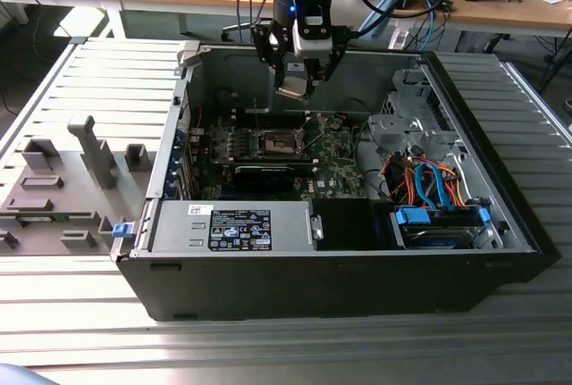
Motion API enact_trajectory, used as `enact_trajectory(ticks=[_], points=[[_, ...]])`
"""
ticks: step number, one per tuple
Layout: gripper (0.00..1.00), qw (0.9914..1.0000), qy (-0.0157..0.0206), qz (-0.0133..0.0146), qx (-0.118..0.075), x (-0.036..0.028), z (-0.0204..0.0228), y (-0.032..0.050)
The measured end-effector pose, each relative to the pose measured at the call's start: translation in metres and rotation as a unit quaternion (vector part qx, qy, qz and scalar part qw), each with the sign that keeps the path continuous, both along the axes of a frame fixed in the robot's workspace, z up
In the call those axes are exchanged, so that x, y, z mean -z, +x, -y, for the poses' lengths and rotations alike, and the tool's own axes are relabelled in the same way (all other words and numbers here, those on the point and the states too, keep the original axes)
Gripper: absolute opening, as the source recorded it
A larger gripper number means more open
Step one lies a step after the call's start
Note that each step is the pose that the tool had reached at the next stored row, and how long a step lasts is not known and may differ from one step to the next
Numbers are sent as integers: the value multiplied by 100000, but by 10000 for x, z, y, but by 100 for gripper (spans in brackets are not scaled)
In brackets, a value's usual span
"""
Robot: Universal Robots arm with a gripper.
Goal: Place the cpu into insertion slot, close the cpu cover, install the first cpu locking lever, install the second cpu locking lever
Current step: 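Place the cpu into insertion slot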
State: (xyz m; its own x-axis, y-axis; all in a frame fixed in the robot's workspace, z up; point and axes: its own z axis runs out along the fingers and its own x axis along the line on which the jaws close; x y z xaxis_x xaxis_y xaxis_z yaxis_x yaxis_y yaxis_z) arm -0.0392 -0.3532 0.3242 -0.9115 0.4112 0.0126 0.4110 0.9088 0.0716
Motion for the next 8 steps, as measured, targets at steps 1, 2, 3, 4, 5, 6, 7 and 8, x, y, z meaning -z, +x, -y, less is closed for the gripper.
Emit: enact_trajectory(ticks=[1, 2, 3, 4, 5, 6, 7, 8], points=[[54, 100000, -9, 1, 96, 0, 0, 0], [54, 100000, -25, 0, 160, 0, 0, 0], [54, 100000, -43, 3, 193, 1, 0, 0], [54, 100000, -64, 0, 235, 1, 0, 0], [54, 100000, -90, 2, 266, 1, 0, 0], [54, 99999, -123, 0, 308, 1, 0, 0], [54, 99999, -148, 1, 350, 1, 0, 0], [54, 99999, -172, 3, 410, 1, 0, 0]])
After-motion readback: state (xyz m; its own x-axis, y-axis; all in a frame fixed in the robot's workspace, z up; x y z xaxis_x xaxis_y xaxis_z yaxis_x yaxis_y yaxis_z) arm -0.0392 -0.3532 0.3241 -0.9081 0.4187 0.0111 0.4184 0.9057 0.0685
